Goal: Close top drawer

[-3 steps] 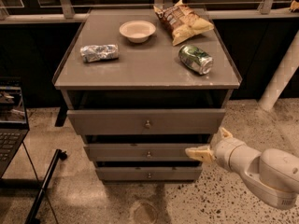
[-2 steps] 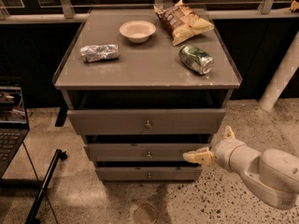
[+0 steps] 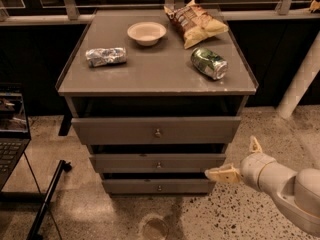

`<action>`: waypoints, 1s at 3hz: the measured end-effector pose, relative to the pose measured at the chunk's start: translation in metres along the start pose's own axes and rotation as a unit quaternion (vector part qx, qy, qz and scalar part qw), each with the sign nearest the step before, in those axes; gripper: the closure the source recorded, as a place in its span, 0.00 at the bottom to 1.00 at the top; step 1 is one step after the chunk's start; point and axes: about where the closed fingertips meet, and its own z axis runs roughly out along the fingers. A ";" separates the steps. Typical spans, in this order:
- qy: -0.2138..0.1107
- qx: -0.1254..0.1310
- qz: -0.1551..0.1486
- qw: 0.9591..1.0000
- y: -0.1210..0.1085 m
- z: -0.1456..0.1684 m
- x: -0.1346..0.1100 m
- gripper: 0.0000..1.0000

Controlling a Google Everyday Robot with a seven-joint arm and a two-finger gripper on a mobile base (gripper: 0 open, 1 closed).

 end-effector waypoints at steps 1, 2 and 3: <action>-0.003 0.020 -0.014 1.000 -0.013 -0.032 0.005 0.00; -0.010 0.056 -0.007 0.998 -0.029 -0.061 0.010 0.00; -0.009 0.063 -0.003 0.998 -0.033 -0.067 0.014 0.00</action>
Offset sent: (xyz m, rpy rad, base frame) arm -0.0619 -0.0884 0.0437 -0.0512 -0.1084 -0.1814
